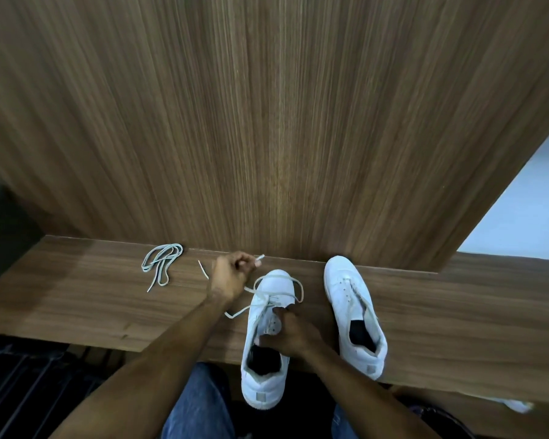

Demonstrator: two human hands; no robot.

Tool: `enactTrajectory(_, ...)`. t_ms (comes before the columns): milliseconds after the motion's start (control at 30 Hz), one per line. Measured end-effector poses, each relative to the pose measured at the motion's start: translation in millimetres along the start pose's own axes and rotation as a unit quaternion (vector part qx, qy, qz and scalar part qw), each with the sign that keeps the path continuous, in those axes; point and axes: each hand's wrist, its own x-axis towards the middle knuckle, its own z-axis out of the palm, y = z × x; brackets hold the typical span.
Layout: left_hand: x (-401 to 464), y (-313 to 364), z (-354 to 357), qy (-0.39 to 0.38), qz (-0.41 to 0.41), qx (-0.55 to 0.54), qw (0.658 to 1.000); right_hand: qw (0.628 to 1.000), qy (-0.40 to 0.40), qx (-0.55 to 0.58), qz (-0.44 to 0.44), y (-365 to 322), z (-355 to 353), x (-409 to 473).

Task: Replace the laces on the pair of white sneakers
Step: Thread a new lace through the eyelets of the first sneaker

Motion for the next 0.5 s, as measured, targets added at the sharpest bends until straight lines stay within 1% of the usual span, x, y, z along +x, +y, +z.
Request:
enactTrajectory(67,-7.7,-11.3,7.6,-0.076,0.014,0.087,0.993,0.999,0.021,-0.034,0.017,1.6,6.8,1.8)
enactTrajectory(133,-18.8,-20.1,15.9,-0.15,0.021,0.125,0.981,0.997,0.038,-0.059,0.019,2.5,10.5,5.1)
enactTrajectory(167,-25.6,-21.9,20.1,-0.174,0.014,0.137,0.975,0.997,0.04,-0.065,0.021,1.9,11.7,6.4)
enactTrajectory(233,-36.4,-27.1,26.8,-0.185,0.003,0.183,0.965,0.998,0.042,-0.046,0.032,-0.2,11.4,9.3)
enactTrajectory(300,-41.9,-33.1,29.9,-0.177,0.016,0.234,0.956,0.998,0.048,0.005,0.051,3.2,9.4,13.6)
enactTrajectory(400,-43.5,-38.7,32.2,-0.186,0.017,0.241,0.952,0.993,0.05,0.097,0.051,18.3,4.4,17.7)
enactTrajectory(500,-43.0,-38.3,36.0,-0.186,0.022,0.262,0.947,0.984,0.053,0.167,0.039,25.8,-0.5,16.5)
